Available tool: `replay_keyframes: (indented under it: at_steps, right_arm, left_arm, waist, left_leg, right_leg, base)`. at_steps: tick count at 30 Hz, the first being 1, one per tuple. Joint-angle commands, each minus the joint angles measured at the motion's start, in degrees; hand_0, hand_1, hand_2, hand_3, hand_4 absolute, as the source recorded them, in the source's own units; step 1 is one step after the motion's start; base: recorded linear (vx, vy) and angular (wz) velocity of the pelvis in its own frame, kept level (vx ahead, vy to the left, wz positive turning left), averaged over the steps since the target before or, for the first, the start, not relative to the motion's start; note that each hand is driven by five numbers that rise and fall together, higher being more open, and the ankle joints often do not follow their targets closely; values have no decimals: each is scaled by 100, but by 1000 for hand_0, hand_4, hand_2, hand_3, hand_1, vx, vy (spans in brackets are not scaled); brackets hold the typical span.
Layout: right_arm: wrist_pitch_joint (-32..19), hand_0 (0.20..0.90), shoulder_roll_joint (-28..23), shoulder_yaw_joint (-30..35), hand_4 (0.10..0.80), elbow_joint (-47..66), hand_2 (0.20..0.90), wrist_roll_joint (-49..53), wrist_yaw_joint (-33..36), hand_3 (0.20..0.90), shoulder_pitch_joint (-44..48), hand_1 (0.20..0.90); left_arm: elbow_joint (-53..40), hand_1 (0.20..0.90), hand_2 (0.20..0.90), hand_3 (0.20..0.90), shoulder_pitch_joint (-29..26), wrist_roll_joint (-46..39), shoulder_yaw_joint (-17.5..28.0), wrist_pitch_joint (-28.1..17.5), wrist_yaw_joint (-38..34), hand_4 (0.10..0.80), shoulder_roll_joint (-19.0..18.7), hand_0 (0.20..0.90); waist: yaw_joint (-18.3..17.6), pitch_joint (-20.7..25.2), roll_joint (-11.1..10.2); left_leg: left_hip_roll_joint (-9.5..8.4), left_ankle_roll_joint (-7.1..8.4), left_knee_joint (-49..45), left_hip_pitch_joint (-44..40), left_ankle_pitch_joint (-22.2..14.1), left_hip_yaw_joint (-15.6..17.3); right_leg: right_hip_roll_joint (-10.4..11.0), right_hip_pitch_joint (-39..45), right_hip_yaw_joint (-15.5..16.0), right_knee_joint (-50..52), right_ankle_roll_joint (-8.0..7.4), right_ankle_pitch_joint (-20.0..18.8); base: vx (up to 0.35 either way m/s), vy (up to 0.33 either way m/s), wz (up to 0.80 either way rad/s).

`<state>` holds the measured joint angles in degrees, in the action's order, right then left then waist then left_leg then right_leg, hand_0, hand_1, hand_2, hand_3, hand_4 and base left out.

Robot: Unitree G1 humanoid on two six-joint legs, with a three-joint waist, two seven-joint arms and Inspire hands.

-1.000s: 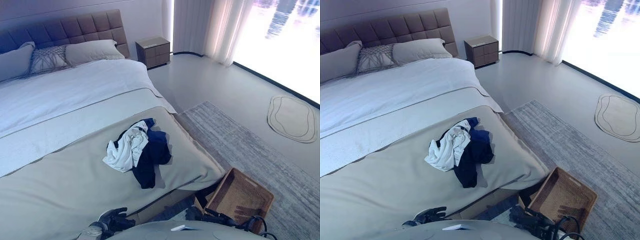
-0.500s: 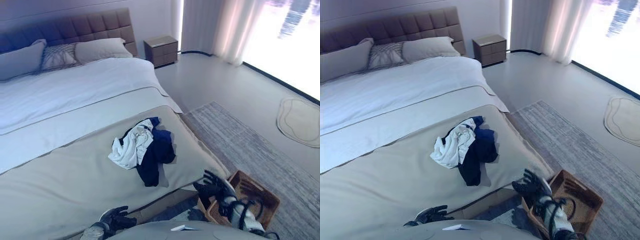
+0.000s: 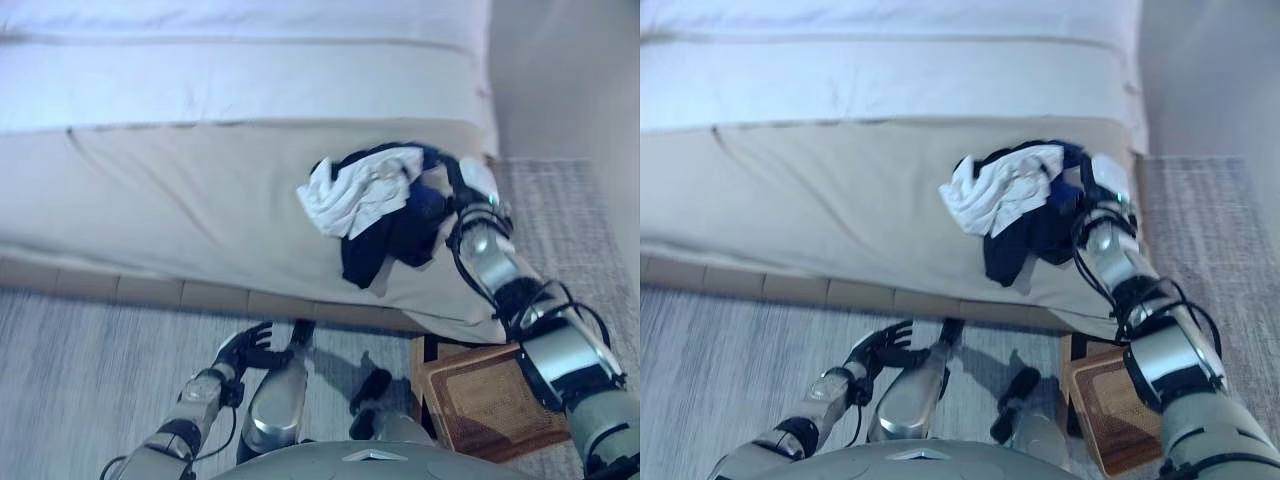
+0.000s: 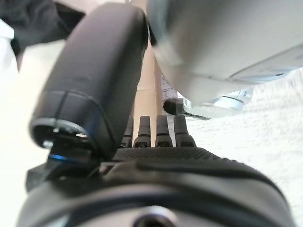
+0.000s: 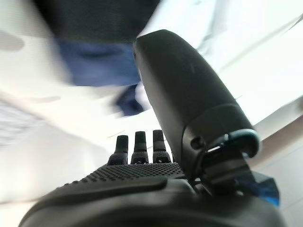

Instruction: Pick up the clothes from the bed and place them into the basket

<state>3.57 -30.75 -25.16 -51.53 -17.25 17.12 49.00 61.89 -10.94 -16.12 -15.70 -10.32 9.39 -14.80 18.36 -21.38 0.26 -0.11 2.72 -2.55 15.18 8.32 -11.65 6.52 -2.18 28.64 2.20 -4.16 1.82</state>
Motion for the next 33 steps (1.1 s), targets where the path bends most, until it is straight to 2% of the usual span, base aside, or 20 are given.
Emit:
replay_keyframes:
  at_steps: [1,5,10,11,12,16,18,22,23,25,26,28,29,33]
  right_arm:
    - [384,900,-227,-312,800,-24,900,-293,41,900,756,900]
    - [765,900,-149,-583,800,-698,900,-530,-418,900,1251,900]
    - [1160,900,-23,-817,800,-1245,900,-882,-877,900,1710,900]
    - [1299,340,-8,-903,147,-1323,340,-947,-1032,247,1801,340]
    - [1335,300,-18,-979,100,-1357,300,-939,-1054,200,1851,300]
    - [1096,300,-18,-1059,100,-1162,300,-566,-260,200,2107,300]
    - [974,300,-91,-986,100,-810,300,-251,519,200,2222,300]
    - [1003,300,-376,-707,100,438,300,12,1542,200,2203,300]
    - [929,300,-476,-516,100,908,300,-7,1987,200,2163,300]
    - [822,300,-626,-188,100,1558,300,-166,2365,200,2022,300]
    - [760,300,-795,141,100,2238,300,-321,2601,200,1811,300]
    - [629,300,-974,519,100,2867,300,-538,2870,200,1535,300]
    - [627,300,-1082,704,100,3220,300,-671,2898,200,1374,300]
    - [736,300,-1509,1215,100,4236,300,-976,2771,200,720,300]
  left_arm:
    - [207,900,900,900,420,79,-411,1,-91,800,-558,900]
    - [-19,900,900,900,363,-158,-436,-155,-147,800,-581,900]
    - [-176,900,900,900,360,-352,-382,-416,-102,800,-624,900]
    - [-228,900,900,900,365,-357,-358,-422,-95,800,-639,900]
    - [-279,900,900,900,376,-353,-343,-413,-100,800,-653,900]
    - [-330,900,900,900,388,-427,-313,-403,-129,800,-743,900]
    - [-344,900,900,900,399,-401,-298,-376,-193,800,-786,900]
    - [-389,900,900,900,544,-311,-175,-277,-298,800,-861,900]
    - [-376,900,900,900,599,-269,-129,-247,-332,800,-863,900]
    - [-364,900,900,900,673,-188,-58,-232,-342,800,-864,900]
    - [-349,900,900,900,743,-130,38,-175,-314,800,-840,900]
    - [-350,900,900,900,803,-19,92,-101,-304,800,-798,900]
    - [-353,900,900,900,834,69,116,-48,-287,800,-769,900]
    - [-342,900,900,900,980,431,174,207,-242,800,-654,900]
  waist:
    - [252,-241,-232]
    - [507,-528,-165]
    - [731,-766,-148]
    - [767,-807,-152]
    - [792,-838,-166]
    - [805,-839,-278]
    - [768,-836,-345]
    - [608,-755,-478]
    - [525,-689,-519]
    - [408,-598,-556]
    - [259,-441,-576]
    - [106,-260,-590]
    - [13,-155,-584]
    - [-328,307,-595]
  left_leg:
    - [-498,-613,-867,176,-1169,543]
    - [-577,-669,-1064,561,-1132,408]
    - [-535,-654,-1091,832,-1061,334]
    - [-516,-645,-1086,873,-1051,330]
    - [-502,-639,-1087,909,-1046,329]
    - [-417,-591,-1030,917,-1056,307]
    - [-378,-572,-1028,834,-1111,295]
    - [-268,-539,-924,539,-1210,339]
    - [-228,-532,-865,405,-1244,371]
    - [-184,-525,-761,212,-1272,433]
    - [-149,-514,-619,-13,-1293,503]
    - [-119,-502,-497,-250,-1320,590]
    - [-133,-528,-461,-286,-1196,661]
    - [-81,-498,-261,-796,-1258,914]
  right_leg:
    - [436,-525,-535,1300,140,226]
    - [634,-913,-383,1819,117,238]
    - [772,-1183,-209,2024,51,242]
    - [768,-1211,-176,2006,40,240]
    - [753,-1224,-151,1973,30,233]
    - [628,-1189,-134,1810,-8,198]
    - [581,-1129,-181,1788,-25,179]
    - [513,-971,-307,1701,-62,114]
    - [479,-907,-366,1647,-66,118]
    - [424,-797,-438,1536,-74,127]
    - [355,-671,-542,1364,-73,169]
    - [280,-492,-620,1152,-56,236]
    - [266,-449,-592,1011,-9,143]
    - [85,-115,-757,648,-44,195]
  base:
    - [-16,81,54]
    - [-1,85,66]
    - [-11,17,14]
    - [-31,-26,2]
    - [-33,-32,-1]
    - [-19,-79,1]
    - [0,-117,-6]
    - [28,-90,-13]
    - [54,-77,-19]
    - [59,-66,-26]
    - [76,-58,-32]
    - [43,-42,-26]
    - [-12,-28,-27]
    - [61,-64,-24]
